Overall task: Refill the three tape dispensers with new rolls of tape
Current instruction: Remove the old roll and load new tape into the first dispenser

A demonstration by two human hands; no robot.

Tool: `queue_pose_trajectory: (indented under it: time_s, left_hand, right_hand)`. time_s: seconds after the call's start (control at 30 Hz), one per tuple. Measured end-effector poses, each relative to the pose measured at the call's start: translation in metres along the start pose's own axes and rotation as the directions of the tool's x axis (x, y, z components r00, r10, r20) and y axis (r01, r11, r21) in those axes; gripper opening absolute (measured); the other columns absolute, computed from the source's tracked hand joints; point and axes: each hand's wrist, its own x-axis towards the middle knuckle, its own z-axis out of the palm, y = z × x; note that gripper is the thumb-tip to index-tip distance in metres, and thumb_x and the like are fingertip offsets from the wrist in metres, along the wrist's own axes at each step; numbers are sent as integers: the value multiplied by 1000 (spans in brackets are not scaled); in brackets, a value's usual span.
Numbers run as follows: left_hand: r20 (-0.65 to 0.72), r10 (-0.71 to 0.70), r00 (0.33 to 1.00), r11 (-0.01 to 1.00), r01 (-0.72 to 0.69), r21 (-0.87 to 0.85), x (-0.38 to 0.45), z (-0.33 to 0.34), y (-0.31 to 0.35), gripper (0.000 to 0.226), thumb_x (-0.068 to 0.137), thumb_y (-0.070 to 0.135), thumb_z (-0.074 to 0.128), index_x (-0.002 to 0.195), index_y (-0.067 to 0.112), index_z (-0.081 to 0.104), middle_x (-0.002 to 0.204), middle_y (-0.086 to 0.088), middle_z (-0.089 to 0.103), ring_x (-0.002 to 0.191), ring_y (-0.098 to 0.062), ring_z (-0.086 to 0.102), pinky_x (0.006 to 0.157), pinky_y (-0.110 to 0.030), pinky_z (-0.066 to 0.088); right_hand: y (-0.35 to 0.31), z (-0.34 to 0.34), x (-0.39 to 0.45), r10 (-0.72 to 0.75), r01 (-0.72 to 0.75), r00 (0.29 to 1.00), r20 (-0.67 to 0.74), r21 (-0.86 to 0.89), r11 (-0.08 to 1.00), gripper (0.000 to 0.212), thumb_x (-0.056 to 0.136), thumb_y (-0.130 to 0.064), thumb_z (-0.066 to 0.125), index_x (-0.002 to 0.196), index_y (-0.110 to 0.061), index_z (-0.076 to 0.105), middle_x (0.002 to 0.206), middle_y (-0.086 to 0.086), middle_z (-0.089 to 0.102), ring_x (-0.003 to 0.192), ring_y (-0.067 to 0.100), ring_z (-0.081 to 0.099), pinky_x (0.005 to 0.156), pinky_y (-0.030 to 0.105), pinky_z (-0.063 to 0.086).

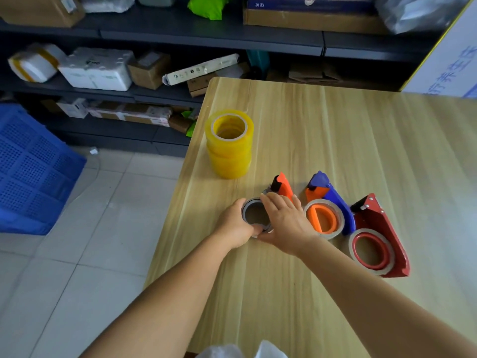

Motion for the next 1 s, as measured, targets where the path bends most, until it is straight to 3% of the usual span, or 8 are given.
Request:
queue_pose_trajectory:
  time_s: [0.17, 0.3, 0.43, 0.6, 0.8, 1.0]
  left_hand:
    - [-120, 6, 993, 1000, -6, -2, 4, 1, 10, 52, 80, 7, 67, 118, 33, 44, 112, 4, 57, 94, -17, 55, 61, -20, 42]
    - [-167, 40, 985, 998, -32, 49, 3, 0, 16, 53, 79, 10, 69, 118, 34, 42, 108, 5, 57, 92, -19, 56, 54, -19, 41]
    - [-140, 49, 989, 999, -51, -13, 5, -1, 19, 56, 83, 14, 68, 130, 31, 44, 121, 6, 58, 105, -19, 57, 66, -18, 45]
    - [-111, 61, 992, 997, -65, -33, 4, -6, 21, 48, 87, 16, 62, 131, 29, 46, 119, 4, 60, 106, -20, 58, 88, -33, 52]
    - [-55, 6, 998, 987, -15, -159, 6, -14, 16, 51, 86, 3, 53, 128, 33, 47, 117, 3, 61, 102, -17, 58, 78, -27, 51]
    - [-189, 20, 982, 978, -58, -199, 6, -29, 16, 54, 89, 5, 44, 134, 34, 44, 117, 12, 51, 100, -12, 51, 70, -20, 42]
  right_hand:
    - [-4, -10, 1, -3, 9, 998, -64, 104, 994, 87, 75, -52, 70, 146, -24, 26, 147, -4, 33, 137, 19, 27, 113, 50, 26]
    - [-2, -17, 3, -9, 17, 998, -62, 139, 990, 88, 74, -53, 71, 144, -27, 26, 144, -5, 33, 133, 18, 30, 108, 46, 36]
    - [0, -21, 6, -6, 20, 997, -82, 163, 986, 86, 76, -53, 69, 145, -25, 25, 144, -4, 32, 131, 18, 32, 103, 35, 43]
    - [0, -22, 6, 4, 13, 997, -83, 200, 980, 87, 77, -45, 70, 146, -24, 22, 145, -3, 28, 131, 19, 35, 99, 31, 46]
    - [-9, -27, 10, -66, 78, 995, -81, 156, 985, 89, 77, -41, 70, 148, -27, 18, 149, -5, 23, 138, 18, 24, 108, 37, 38]
    - [-17, -31, 17, -62, 89, 988, -140, 191, 978, 82, 78, -37, 71, 145, -27, 25, 151, -4, 29, 133, 19, 36, 104, 33, 41]
